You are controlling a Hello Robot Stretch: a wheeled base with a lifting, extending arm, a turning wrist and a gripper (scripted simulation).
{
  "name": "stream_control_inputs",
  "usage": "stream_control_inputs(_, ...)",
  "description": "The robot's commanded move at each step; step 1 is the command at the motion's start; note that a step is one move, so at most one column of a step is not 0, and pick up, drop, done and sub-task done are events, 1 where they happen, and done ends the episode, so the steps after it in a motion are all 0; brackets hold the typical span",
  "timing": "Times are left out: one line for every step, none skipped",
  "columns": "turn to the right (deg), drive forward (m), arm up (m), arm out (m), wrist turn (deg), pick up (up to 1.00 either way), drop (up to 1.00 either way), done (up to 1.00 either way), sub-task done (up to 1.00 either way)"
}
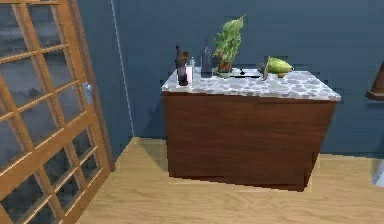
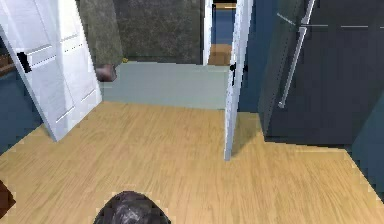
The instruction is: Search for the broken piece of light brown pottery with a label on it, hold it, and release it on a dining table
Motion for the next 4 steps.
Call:
stream_control_inputs(0.0,0.05,0.0,0.0,0.0,0.0,0.0,0.0,0.0)
stream_control_inputs(6.0,0.0,0.0,0.0,0.0,0.0,0.0,0.0,0.0)
stream_control_inputs(3.0,0.0,0.0,0.0,0.0,0.0,0.0,0.0,0.0)
stream_control_inputs(0.0,0.6,0.0,0.0,0.0,0.0,0.0,0.0,0.0)
